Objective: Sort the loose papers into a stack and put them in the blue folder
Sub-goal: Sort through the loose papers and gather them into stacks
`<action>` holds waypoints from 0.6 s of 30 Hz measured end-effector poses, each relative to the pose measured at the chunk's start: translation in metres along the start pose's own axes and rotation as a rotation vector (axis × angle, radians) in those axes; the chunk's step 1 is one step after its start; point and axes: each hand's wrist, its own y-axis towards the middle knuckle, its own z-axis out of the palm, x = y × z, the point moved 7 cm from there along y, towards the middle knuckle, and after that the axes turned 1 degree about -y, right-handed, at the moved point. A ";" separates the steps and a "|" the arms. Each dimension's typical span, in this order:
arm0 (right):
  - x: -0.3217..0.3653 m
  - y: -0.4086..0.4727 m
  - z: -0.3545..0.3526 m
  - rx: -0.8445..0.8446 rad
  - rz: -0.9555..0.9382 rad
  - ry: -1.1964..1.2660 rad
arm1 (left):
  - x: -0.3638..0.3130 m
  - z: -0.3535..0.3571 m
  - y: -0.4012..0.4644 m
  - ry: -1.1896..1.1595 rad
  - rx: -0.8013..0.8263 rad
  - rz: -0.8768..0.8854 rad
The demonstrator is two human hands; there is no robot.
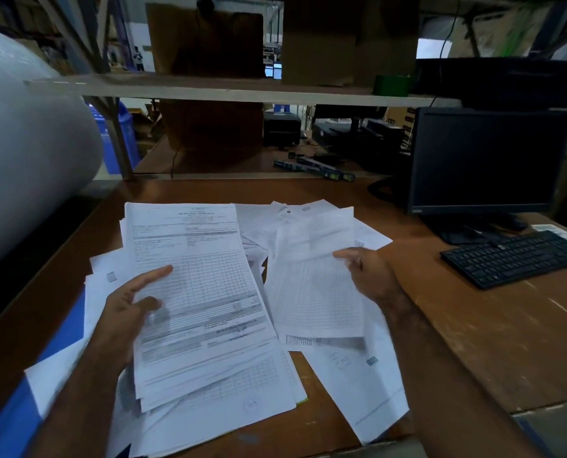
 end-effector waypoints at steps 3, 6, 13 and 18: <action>0.030 -0.002 -0.033 -0.033 -0.098 0.271 | 0.001 -0.005 0.000 0.010 -0.021 -0.019; 0.053 -0.006 -0.058 0.000 -0.087 0.619 | -0.002 -0.006 0.001 0.010 -0.027 -0.020; 0.080 -0.002 -0.033 0.154 -0.058 0.789 | -0.024 0.019 -0.005 0.046 0.039 0.035; 0.088 -0.005 -0.006 0.228 -0.001 0.815 | -0.027 0.031 -0.007 0.024 0.070 0.028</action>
